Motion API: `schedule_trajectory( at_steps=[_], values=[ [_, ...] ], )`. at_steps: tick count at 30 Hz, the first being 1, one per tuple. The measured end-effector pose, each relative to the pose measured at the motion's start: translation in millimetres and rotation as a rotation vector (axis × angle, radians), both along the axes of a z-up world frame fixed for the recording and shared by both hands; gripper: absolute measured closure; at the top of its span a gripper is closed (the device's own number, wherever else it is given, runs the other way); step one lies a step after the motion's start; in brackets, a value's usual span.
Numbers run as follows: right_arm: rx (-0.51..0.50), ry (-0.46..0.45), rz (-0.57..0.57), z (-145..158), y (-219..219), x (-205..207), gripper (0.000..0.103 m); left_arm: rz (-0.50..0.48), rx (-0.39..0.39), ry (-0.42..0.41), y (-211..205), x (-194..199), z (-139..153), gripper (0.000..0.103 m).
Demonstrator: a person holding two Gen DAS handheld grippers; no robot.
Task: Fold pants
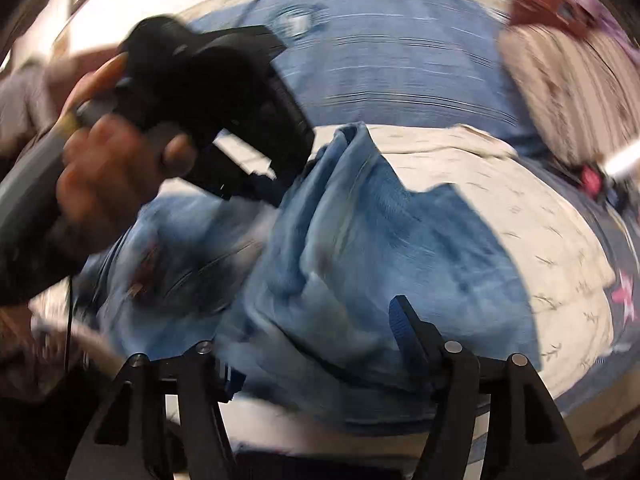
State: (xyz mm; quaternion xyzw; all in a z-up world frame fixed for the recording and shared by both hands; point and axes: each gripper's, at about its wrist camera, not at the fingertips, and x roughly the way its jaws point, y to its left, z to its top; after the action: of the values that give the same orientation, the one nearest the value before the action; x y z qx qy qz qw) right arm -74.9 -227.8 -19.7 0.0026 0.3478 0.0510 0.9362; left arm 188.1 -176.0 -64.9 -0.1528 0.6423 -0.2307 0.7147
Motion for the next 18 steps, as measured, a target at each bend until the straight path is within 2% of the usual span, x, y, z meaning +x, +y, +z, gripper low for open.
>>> schedule_trajectory(
  at_steps=[3,5,7,9,11,14,18],
  values=[
    [-0.037,-0.029,0.049,12.6,13.6,-18.0,0.037,0.068,-0.077,0.021,37.2,-9.0,0.9,0.084],
    [0.021,-0.05,0.017,22.0,-1.4,-28.0,0.028,0.097,-0.123,0.022,52.6,-16.2,1.8,0.072],
    [0.168,-0.055,-0.098,27.3,-38.8,-40.8,0.025,0.094,-0.169,0.024,70.1,-26.6,0.5,0.067],
    [0.371,-0.018,-0.222,19.2,-84.7,-49.8,0.025,0.056,-0.216,0.038,70.2,-40.1,-4.0,0.061],
    [0.53,0.02,-0.313,5.7,-117.8,-55.5,0.023,0.013,-0.231,0.038,61.8,-45.7,-11.3,0.057],
    [0.71,0.077,-0.347,-16.1,-136.2,-58.7,0.023,-0.023,-0.245,0.039,51.3,-51.4,-21.6,0.054],
    [0.861,0.112,-0.35,-39.4,-147.0,-46.3,0.027,-0.017,-0.233,0.025,41.9,-49.4,-30.7,0.045]
  ],
)
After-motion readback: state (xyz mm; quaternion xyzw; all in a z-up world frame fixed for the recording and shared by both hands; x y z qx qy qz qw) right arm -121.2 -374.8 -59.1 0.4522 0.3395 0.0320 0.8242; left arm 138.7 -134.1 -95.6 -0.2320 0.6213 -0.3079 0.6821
